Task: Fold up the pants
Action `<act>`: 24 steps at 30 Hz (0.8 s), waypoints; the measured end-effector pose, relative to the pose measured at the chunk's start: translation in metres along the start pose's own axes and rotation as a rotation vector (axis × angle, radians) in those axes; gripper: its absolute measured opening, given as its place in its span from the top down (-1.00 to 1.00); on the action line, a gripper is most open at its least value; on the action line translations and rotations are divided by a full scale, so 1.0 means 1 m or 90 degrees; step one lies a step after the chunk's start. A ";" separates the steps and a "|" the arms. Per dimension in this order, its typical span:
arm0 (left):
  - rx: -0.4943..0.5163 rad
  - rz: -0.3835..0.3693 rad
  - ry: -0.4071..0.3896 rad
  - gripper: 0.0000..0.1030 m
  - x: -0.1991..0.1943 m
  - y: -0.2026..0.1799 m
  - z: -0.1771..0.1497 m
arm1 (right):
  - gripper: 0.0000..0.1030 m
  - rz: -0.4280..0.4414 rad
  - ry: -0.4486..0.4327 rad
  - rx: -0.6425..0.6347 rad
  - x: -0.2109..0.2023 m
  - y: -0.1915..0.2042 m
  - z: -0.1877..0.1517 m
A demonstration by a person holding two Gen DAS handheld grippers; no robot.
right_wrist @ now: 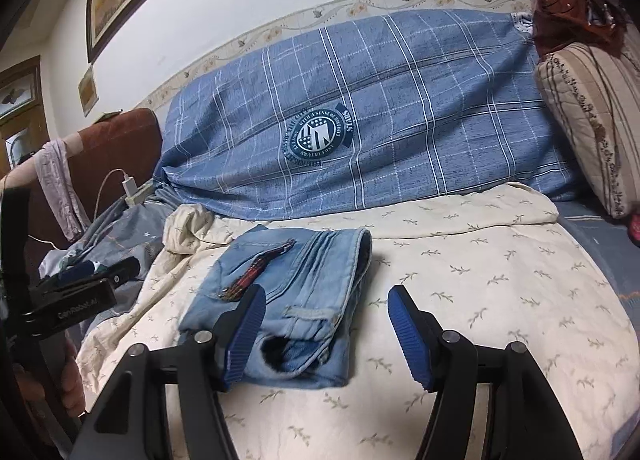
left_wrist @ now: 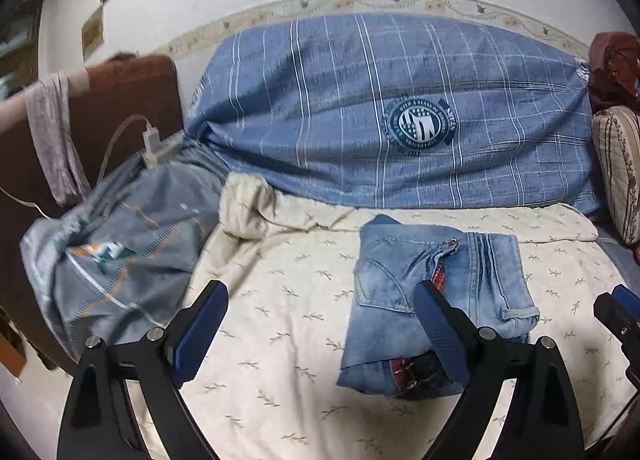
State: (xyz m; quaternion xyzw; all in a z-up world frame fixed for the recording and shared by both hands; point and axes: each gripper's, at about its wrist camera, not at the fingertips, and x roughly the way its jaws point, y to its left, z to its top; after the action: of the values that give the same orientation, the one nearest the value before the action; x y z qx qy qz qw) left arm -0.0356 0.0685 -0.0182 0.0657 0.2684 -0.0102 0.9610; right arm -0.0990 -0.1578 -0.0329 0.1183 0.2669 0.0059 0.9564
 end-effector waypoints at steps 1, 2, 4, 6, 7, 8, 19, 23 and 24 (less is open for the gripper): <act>0.009 0.006 -0.008 -0.83 -0.007 0.000 0.001 | -0.30 0.000 -0.002 0.002 -0.005 0.002 -0.001; 0.015 0.008 -0.014 -0.83 -0.011 0.000 0.001 | -0.30 0.001 -0.003 0.003 -0.008 0.004 -0.002; 0.027 0.018 -0.030 -0.83 -0.024 0.001 0.002 | -0.30 0.002 -0.003 0.007 -0.015 0.008 -0.004; 0.035 0.027 -0.044 -0.83 -0.034 0.001 0.002 | -0.30 0.003 -0.002 0.008 -0.020 0.011 -0.006; 0.039 0.032 -0.051 -0.83 -0.039 0.001 0.003 | -0.30 0.005 -0.002 0.007 -0.024 0.013 -0.007; 0.042 0.035 -0.058 -0.83 -0.044 0.002 0.005 | -0.30 0.006 -0.002 0.005 -0.026 0.015 -0.008; 0.043 0.035 -0.108 -0.95 -0.086 0.006 0.015 | -0.30 0.009 -0.028 -0.028 -0.063 0.040 -0.002; 0.033 0.028 -0.115 -0.95 -0.096 0.009 0.017 | -0.30 0.004 -0.039 -0.033 -0.075 0.046 0.003; 0.031 0.027 -0.115 -0.95 -0.099 0.010 0.017 | -0.30 0.003 -0.041 -0.033 -0.077 0.047 0.004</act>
State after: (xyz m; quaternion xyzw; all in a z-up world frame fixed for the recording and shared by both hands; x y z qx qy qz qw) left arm -0.1107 0.0746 0.0484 0.0934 0.1786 -0.0022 0.9795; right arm -0.1603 -0.1186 0.0208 0.0942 0.2350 0.0116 0.9673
